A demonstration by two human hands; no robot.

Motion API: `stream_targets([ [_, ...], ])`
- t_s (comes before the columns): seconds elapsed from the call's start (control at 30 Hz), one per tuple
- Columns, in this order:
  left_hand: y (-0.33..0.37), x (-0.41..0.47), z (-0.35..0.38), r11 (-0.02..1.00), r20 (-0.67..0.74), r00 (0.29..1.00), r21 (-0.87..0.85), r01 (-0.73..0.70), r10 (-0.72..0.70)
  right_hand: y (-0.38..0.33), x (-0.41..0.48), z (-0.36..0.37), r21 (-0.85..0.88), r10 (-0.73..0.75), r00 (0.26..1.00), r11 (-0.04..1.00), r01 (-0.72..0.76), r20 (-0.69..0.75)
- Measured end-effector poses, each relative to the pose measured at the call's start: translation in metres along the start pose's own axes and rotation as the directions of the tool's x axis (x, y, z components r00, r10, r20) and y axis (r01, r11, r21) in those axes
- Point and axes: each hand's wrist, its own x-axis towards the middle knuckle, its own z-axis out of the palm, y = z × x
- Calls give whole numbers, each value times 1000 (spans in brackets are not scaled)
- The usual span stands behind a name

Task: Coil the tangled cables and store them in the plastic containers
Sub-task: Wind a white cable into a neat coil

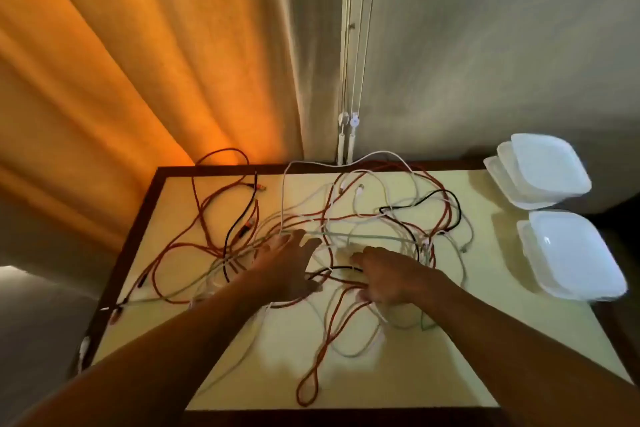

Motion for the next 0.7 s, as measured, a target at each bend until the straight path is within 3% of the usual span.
stream_targets([
  [0.13,2,-10,41,996,-33,997,-47,74,-76,-3,-2,33,25,40,991,999,-37,-127],
  [0.37,2,-26,66,983,-205,974,-175,60,-96,-8,-14,57,20,110,927,994,-110,-359],
  [0.57,2,-13,45,948,-416,899,-317,-2,-137,-8,-23,20,468,304,751,883,7,-586],
  [0.7,7,0,30,894,-429,865,-446,47,-259,-10,-37,-13,634,407,630,752,180,-662],
])
